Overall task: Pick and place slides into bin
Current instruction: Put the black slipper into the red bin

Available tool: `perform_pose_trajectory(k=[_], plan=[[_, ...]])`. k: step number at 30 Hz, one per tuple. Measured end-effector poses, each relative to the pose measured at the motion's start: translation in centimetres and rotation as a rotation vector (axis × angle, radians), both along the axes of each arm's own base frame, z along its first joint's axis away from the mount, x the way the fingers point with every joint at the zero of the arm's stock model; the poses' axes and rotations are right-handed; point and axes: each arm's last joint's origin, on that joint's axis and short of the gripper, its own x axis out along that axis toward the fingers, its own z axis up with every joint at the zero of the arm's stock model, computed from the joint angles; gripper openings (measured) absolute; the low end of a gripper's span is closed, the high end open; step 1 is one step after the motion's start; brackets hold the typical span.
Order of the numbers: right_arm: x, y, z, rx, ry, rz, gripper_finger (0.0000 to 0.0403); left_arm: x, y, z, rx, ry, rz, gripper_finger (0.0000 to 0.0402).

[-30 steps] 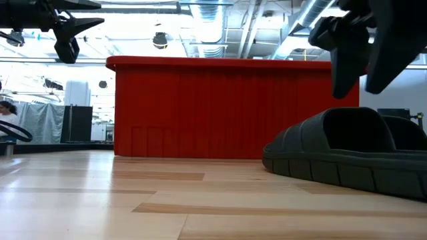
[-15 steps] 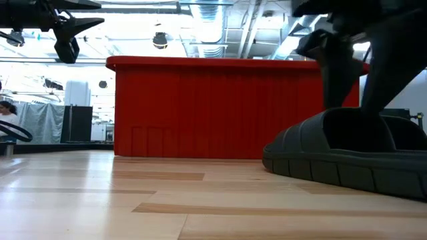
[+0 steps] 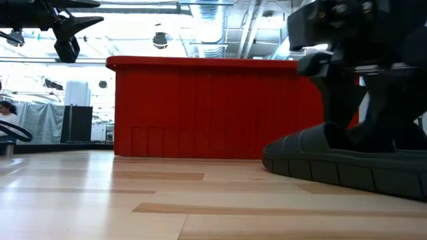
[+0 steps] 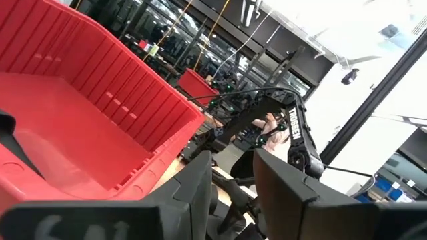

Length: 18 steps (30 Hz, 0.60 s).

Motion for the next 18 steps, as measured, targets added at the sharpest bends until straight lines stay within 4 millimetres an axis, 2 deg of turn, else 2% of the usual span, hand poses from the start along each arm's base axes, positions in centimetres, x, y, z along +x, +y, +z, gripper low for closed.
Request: perform_pose_trajectory(k=[4,11,18], plan=[[0.2,-0.4,0.2,0.041,-0.011,-0.076,0.0157,0.0,0.0,0.0,0.000,0.000,0.000,0.0103],[0.6,-0.3,0.5,0.086,-0.018,-0.108,0.0017,0.0,0.0,0.0,0.000,0.001,0.000,0.0103],[0.9,-0.1,1.3,0.085,-0.016,-0.118,0.0004,0.0,0.0,0.0,0.000,0.002,0.000,0.0103]])
